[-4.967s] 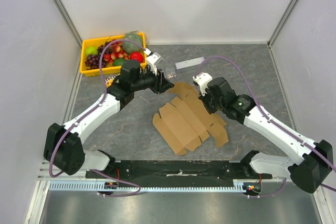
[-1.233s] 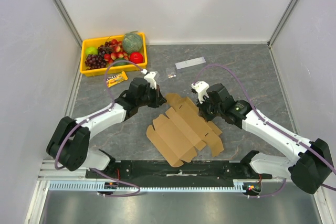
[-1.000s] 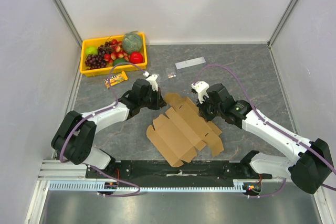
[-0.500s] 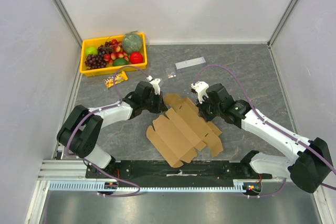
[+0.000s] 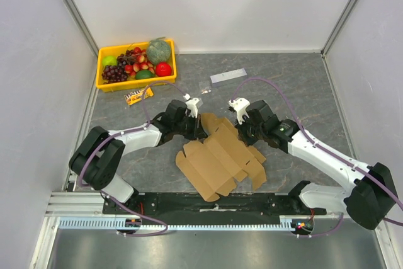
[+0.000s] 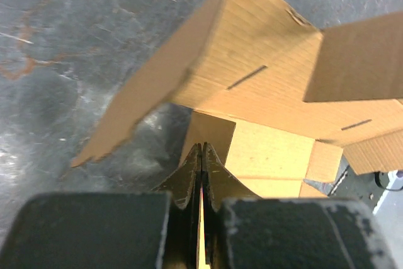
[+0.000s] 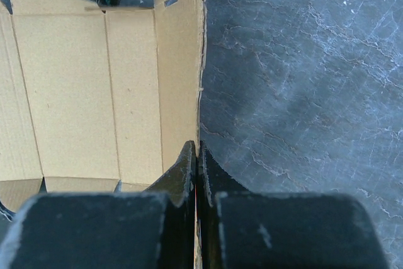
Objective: Fold the paper box
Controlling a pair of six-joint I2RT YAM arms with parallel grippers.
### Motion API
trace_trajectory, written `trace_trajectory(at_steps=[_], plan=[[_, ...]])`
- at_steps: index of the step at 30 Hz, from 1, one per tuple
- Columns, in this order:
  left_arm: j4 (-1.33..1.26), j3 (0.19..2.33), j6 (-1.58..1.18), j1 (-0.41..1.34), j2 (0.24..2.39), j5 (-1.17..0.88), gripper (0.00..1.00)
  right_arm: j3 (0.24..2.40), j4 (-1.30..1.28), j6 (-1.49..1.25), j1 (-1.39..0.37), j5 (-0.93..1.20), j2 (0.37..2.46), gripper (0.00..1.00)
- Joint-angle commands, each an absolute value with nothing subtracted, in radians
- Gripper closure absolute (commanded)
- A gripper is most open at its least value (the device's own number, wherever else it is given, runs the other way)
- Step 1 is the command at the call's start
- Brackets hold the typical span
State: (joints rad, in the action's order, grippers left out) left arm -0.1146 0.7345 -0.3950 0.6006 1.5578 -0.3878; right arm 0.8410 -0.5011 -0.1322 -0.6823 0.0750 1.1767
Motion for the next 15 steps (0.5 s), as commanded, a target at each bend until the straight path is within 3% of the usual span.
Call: trace_trajectory(at_steps=[1,15], plan=[[-0.152,0.739,-0.365,0.649,1.558,-0.419,0.98,0.850,-0.466,-0.143,-0.681,0.052,1.184,1.00],[-0.126,0.765,-0.356,0.724,1.643,-0.351,0.98,0.848,-0.468,-0.137,-0.681,0.043,1.192,1.00]])
